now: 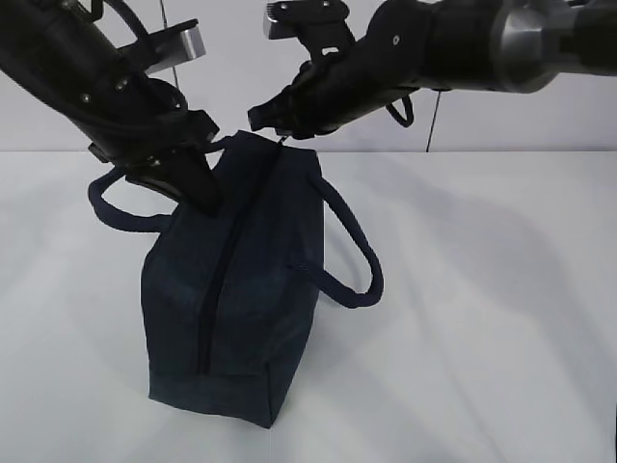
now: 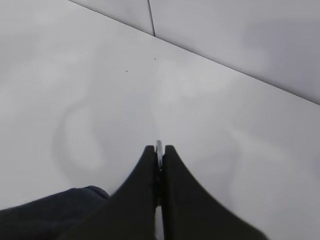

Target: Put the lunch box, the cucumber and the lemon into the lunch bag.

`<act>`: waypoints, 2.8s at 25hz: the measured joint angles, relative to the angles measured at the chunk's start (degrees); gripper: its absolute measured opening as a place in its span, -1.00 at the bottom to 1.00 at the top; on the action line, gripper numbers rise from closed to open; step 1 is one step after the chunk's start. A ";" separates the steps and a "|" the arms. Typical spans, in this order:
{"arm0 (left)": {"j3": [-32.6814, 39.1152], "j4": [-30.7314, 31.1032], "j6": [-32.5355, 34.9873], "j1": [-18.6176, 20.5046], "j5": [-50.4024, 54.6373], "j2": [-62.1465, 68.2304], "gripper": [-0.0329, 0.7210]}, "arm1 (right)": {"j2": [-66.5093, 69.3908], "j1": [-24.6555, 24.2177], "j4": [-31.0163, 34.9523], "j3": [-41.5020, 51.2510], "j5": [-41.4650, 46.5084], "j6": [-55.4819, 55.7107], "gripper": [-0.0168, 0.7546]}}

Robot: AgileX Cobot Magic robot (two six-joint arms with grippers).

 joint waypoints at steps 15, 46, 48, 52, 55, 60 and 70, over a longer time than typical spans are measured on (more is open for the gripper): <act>0.00 0.25 2.09 0.00 -0.06 0.00 -0.92 | 3.77 -3.65 7.46 -2.80 4.73 5.05 -0.99; 0.00 -0.40 5.41 0.00 2.47 0.00 -0.92 | 10.33 -4.44 10.67 -9.36 12.83 5.24 -0.99; 0.00 -0.40 5.41 0.00 2.57 0.00 -0.92 | 10.47 -4.45 10.66 -9.36 12.83 5.24 -0.99; 0.00 -0.40 5.50 0.00 2.67 0.00 -0.92 | 10.61 -4.45 9.98 -9.36 12.83 5.24 -0.99; 0.00 -0.40 5.50 0.00 2.78 0.00 -0.92 | 11.55 -4.45 9.87 -9.46 13.33 5.24 -0.99; 0.00 -0.40 5.54 0.00 2.97 0.00 -0.92 | 12.77 -4.55 9.98 -9.60 14.59 5.37 -0.99; 0.00 -0.40 5.54 0.00 3.22 0.00 -0.92 | 12.99 -4.55 9.98 -9.72 15.38 5.37 -0.99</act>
